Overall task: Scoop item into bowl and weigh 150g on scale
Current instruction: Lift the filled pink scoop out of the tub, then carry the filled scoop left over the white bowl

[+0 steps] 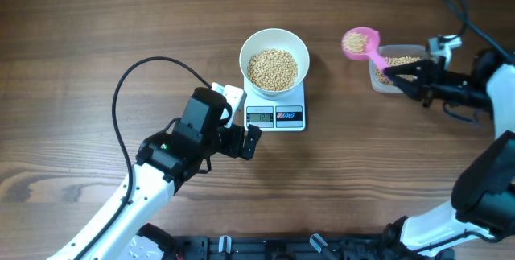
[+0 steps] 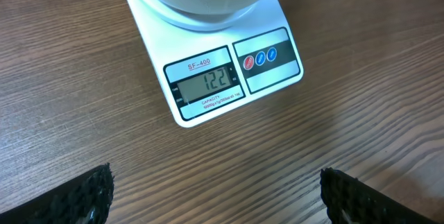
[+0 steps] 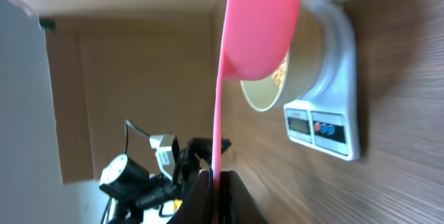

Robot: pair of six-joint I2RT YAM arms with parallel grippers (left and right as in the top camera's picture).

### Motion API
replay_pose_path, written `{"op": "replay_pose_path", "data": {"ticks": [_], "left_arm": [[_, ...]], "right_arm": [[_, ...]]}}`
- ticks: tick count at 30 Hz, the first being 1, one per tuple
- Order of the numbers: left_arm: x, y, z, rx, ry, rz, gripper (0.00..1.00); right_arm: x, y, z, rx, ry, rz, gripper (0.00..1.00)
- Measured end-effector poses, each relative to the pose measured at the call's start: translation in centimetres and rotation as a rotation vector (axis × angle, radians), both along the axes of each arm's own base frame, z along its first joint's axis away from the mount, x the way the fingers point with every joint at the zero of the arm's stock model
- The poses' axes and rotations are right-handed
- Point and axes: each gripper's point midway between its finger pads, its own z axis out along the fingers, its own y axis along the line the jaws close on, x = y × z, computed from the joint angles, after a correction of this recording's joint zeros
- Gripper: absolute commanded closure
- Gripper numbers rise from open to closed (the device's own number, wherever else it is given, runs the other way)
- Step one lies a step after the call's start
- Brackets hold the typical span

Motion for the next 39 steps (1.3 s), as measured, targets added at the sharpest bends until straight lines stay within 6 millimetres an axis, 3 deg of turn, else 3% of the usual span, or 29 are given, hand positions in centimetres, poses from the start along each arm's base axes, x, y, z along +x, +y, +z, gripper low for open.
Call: {"op": "replay_pose_path", "data": {"ticks": [8, 11, 25, 39], "left_arm": [[0.0, 0.0, 0.0, 0.0, 0.0, 0.0, 0.0], [0.0, 0.0, 0.0, 0.0, 0.0, 0.0, 0.0], [0.0, 0.0, 0.0, 0.0, 0.0, 0.0, 0.0], [0.0, 0.0, 0.0, 0.0, 0.0, 0.0, 0.0]], "right_arm": [[-1.0, 6.1, 0.1, 0.003, -0.012, 0.181, 0.95], [-1.1, 7.5, 0.3, -0.012, -0.042, 0.224, 0.96], [0.1, 12.0, 1.9, -0.297, -0.231, 0.29, 0.96], [0.6, 15.2, 0.9, -0.559, -0.325, 0.3, 0.96]]}}
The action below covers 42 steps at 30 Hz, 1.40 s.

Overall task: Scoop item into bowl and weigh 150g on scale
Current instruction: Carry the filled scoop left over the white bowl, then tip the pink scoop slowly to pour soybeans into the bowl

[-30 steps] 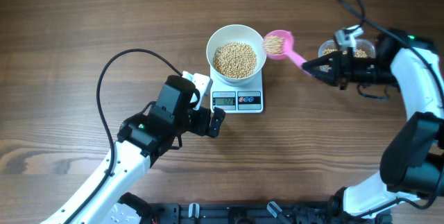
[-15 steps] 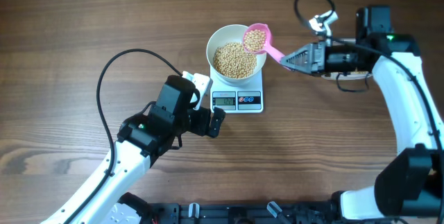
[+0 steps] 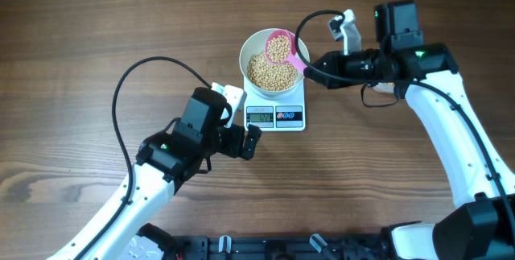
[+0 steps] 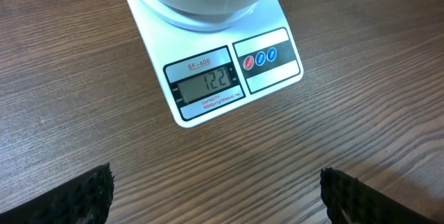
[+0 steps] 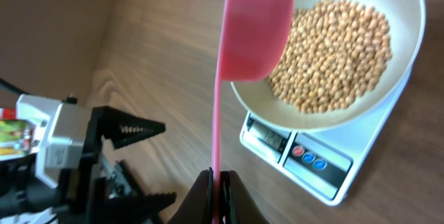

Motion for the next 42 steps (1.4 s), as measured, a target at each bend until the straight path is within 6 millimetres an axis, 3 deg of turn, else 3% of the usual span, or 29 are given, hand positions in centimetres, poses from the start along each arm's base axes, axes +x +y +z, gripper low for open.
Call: {"op": "replay_pose_path", "data": {"ticks": [12, 28, 42], "left_arm": [[0.0, 0.0, 0.0, 0.0, 0.0, 0.0, 0.0], [0.0, 0.0, 0.0, 0.0, 0.0, 0.0, 0.0], [0.0, 0.0, 0.0, 0.0, 0.0, 0.0, 0.0]], "right_arm": [[2.0, -0.9, -0.5, -0.101, -0.086, -0.057, 0.96], [1.8, -0.3, -1.1, -0.206, -0.205, 0.048, 0.96], [1.7, -1.2, -2.1, -0.316, -0.247, 0.092, 0.96]]}}
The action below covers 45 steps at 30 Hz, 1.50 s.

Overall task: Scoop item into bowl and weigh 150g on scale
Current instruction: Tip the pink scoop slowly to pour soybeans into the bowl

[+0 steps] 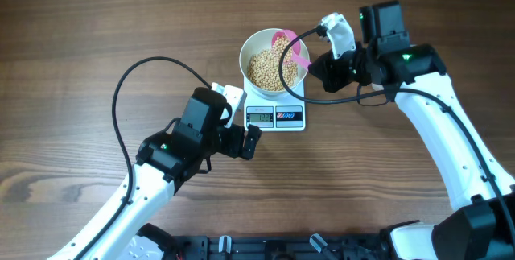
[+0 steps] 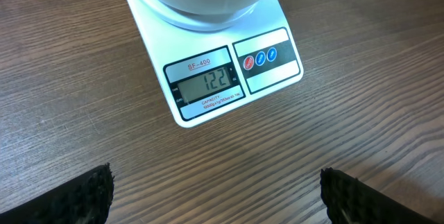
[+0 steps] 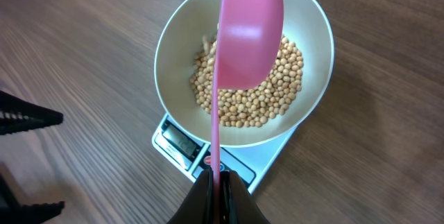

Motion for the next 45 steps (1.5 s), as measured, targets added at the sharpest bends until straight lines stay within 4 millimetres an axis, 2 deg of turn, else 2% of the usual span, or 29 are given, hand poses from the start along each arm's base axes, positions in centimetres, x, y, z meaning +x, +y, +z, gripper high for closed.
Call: {"op": "replay_pose_path", "data": {"ticks": [15, 36, 45], "left_arm": [[0.0, 0.0, 0.0, 0.0, 0.0, 0.0, 0.0], [0.0, 0.0, 0.0, 0.0, 0.0, 0.0, 0.0], [0.0, 0.0, 0.0, 0.0, 0.0, 0.0, 0.0]], "right_arm": [[-0.7, 1.2, -0.9, -0.145, -0.066, 0.082, 0.96], [2.4, 0.8, 0.6, -0.178, -0.213, 0.028, 0.96], [2.8, 0.7, 0.8, -0.185, -0.23, 0.023, 0.96]]}}
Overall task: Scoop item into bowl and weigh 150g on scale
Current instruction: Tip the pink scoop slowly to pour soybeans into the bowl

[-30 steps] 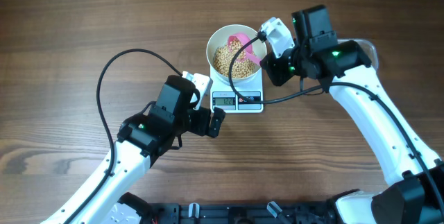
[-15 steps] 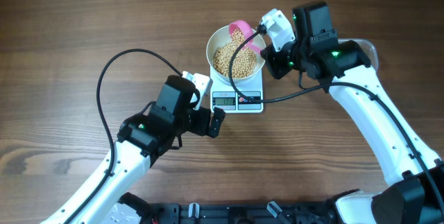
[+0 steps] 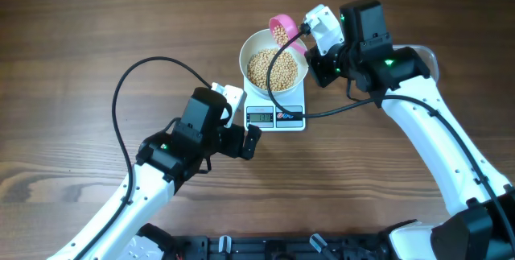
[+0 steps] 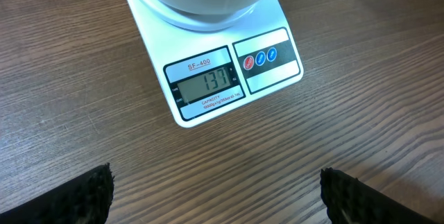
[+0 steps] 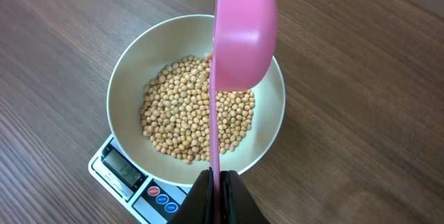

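A white bowl of tan beans sits on a white digital scale at the table's middle. The scale display reads 137. My right gripper is shut on the handle of a pink scoop, held tilted on its side over the bowl's far right rim; a few beans still lie in the scoop. My left gripper hovers open just in front of the scale, with nothing between its fingers.
The scale's three buttons sit right of its display. A black cable loops over the wood table left of the scale. The left arm lies at the front left.
The scale reading went from 122 to 137. The pink scoop has shifted toward the bowl's far right rim and holds fewer beans. The left gripper has not moved.
My right gripper first held the bean-filled scoop over a container at the far right. Then it held the scoop over the bowl, then tilted in the bowl at 122. Now the scale reads 137.
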Robot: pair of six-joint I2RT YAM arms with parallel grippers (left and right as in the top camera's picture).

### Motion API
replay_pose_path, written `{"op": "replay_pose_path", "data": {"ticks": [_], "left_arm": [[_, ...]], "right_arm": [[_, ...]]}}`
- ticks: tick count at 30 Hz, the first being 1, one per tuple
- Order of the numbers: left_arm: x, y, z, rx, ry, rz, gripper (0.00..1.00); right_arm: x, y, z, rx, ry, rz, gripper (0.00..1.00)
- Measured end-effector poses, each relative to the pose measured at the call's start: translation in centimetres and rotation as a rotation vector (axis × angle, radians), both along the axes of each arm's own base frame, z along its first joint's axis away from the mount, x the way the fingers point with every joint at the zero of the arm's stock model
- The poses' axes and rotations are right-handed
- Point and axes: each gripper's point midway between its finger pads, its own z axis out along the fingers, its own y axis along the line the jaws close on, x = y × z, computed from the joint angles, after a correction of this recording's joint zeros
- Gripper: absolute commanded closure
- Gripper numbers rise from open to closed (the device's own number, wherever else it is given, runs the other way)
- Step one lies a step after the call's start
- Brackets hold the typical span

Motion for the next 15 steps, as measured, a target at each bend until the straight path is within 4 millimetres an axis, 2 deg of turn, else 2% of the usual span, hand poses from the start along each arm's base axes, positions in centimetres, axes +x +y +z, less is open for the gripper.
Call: {"op": "replay_pose_path", "data": {"ticks": [15], "left_arm": [[0.0, 0.0, 0.0, 0.0, 0.0, 0.0, 0.0]], "right_arm": [[0.16, 0.04, 0.13, -0.033, -0.037, 0.05, 0.96]]}}
